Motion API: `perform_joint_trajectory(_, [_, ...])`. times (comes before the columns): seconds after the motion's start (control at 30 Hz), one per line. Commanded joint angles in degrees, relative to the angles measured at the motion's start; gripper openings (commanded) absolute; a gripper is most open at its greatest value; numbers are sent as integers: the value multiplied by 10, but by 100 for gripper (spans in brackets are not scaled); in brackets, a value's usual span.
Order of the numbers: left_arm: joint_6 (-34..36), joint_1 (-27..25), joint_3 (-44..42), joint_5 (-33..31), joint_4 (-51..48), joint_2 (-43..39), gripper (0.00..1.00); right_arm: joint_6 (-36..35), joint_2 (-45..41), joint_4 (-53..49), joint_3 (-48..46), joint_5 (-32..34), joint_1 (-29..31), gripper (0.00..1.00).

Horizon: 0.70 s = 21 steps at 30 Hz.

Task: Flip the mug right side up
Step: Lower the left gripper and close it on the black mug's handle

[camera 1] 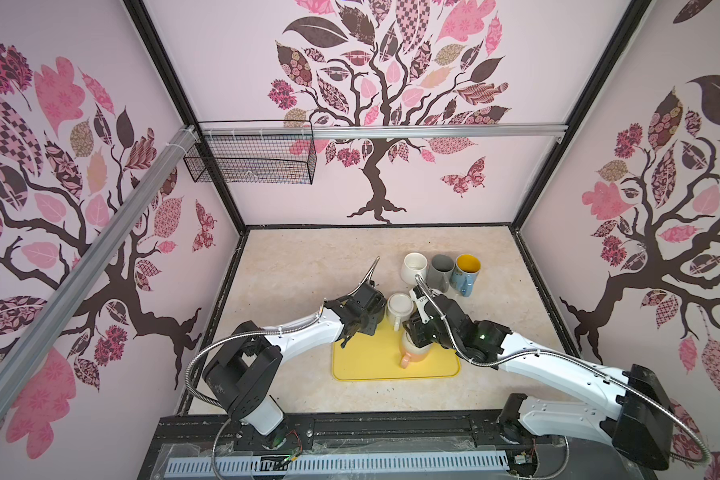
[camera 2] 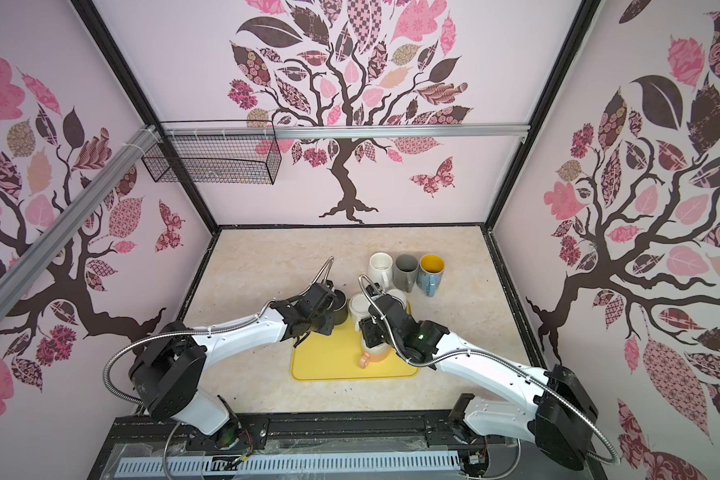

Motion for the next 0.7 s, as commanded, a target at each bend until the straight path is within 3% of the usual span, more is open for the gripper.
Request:
perform_joint_trajectory(0.0, [-2, -4, 21, -27, 8, -1, 18, 9, -18, 15, -5, -9, 2, 43])
perform_joint_trajectory(0.23, [2, -12, 16, -56, 5, -11, 0, 15, -26, 19, -9, -10, 2, 43])
perform_joint_trajectory(0.67, [18, -27, 13, -123, -34, -49, 0, 26, -30, 29, -8, -31, 2, 43])
